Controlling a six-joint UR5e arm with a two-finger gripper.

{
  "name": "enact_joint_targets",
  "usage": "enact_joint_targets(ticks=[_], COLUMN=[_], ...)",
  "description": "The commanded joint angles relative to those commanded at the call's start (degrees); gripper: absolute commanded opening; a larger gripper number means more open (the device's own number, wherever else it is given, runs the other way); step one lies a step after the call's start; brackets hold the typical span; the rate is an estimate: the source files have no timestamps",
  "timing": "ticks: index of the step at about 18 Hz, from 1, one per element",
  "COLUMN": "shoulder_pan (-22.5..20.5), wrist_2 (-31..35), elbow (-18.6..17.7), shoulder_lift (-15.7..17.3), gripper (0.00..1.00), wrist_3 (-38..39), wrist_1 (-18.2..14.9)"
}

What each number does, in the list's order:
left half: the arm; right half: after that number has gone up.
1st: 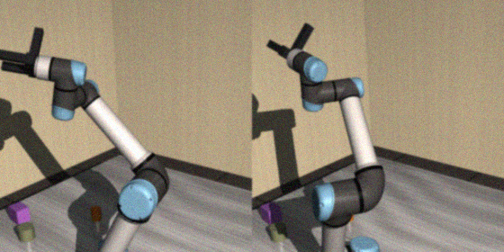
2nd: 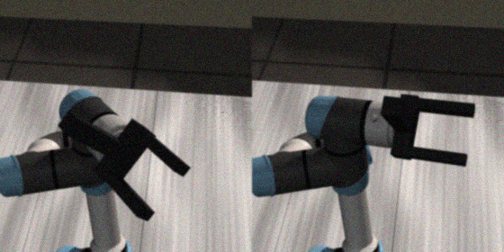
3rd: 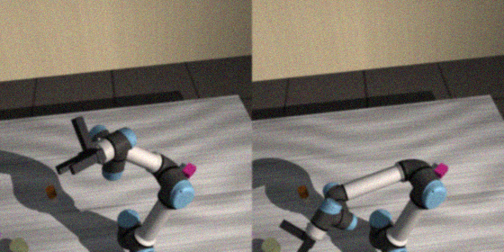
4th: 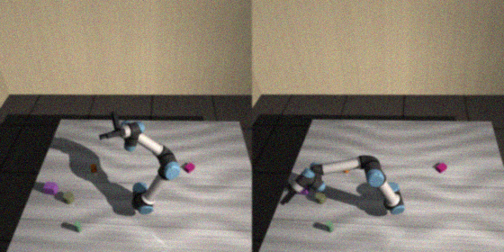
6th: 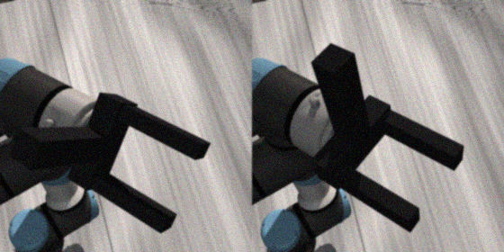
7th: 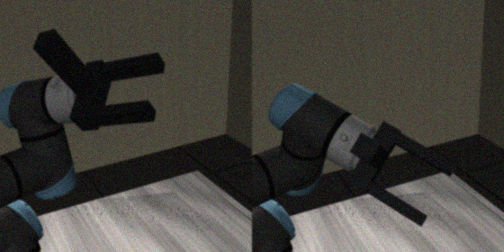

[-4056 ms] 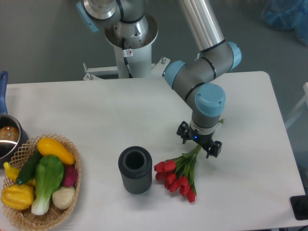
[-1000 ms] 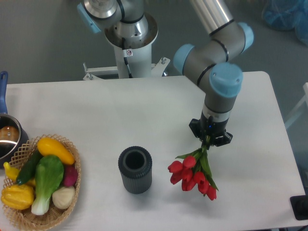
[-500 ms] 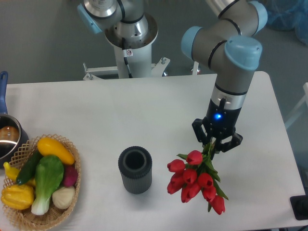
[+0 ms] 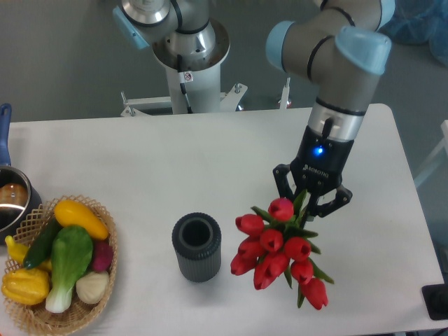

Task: Pick up the flowers from the table
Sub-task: 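Lift the gripped tulip bouquet up off the table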

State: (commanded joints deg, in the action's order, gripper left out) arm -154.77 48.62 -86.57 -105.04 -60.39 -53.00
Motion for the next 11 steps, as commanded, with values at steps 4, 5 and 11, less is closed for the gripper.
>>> enact_joint_targets(ticks=[4, 5, 11], shoulder_pan=[-1.4, -1.7, -3.3], wrist_2=[-2.0, -2.6, -5.3], elbow=[-0.3, -0.3, -0.8], shoulder_lift=[1.8, 2.3, 3.3], gripper=[0.18, 0.18, 0.18], wrist_3=[2.7, 2.7, 2.9], wrist_1=[0.0, 0.0, 0.0])
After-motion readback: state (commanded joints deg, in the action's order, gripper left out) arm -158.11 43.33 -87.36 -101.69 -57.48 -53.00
